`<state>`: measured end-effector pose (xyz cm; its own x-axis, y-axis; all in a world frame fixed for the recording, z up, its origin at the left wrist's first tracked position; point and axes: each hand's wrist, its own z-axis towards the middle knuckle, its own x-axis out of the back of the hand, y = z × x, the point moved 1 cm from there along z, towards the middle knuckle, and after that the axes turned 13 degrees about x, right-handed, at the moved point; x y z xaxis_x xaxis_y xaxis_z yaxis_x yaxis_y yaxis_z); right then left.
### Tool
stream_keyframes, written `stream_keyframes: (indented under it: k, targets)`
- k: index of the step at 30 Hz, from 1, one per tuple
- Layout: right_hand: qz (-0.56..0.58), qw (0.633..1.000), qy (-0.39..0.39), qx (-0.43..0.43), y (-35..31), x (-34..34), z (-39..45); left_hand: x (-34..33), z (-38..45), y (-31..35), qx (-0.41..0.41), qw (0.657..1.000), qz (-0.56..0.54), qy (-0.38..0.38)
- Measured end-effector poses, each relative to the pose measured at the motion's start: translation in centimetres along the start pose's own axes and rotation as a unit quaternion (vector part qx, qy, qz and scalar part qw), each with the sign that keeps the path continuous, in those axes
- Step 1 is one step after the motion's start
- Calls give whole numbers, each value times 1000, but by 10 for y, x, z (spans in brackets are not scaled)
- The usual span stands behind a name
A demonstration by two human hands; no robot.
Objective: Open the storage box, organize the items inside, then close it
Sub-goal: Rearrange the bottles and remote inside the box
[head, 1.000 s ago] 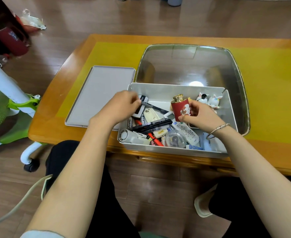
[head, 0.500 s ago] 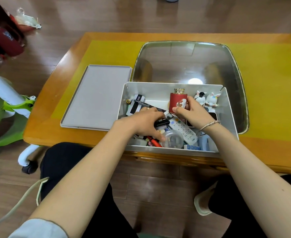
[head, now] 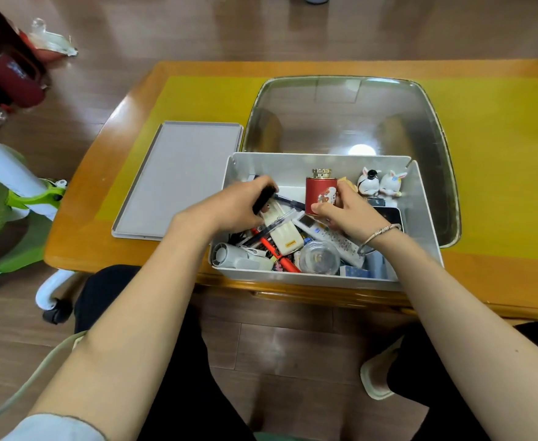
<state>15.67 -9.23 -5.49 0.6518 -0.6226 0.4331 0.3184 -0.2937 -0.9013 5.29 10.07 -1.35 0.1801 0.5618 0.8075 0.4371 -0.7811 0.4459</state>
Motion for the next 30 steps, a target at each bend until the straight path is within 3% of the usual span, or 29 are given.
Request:
stream_keyframes:
  k: [4,10,14,17,20,24,30]
  targets:
    - [16,1000,-12,-12,2,-4,-1,-30,10,8,-20,989,144,-35]
    - [21,1000,9,-7,0,-5,-3,-41,19,10,-28,974,224,31]
    - [21,1000,10,-3,-1,-4,-6,-29,15,3,-68,990,104,67]
    - [35,999,14,-4,0,-2,-8,-10,12,-6,-33,996,-34,76]
    - [47,999,18,-8,0,-2,-9,2,11,-9,-2,994,-85,75]
    - [40,999,15,-4,0,-3,-9,4,4,-3,7,997,-73,38]
    - [34,999,39,-3,2,-2,-8,-9,-26,27,22,988,-16,-151]
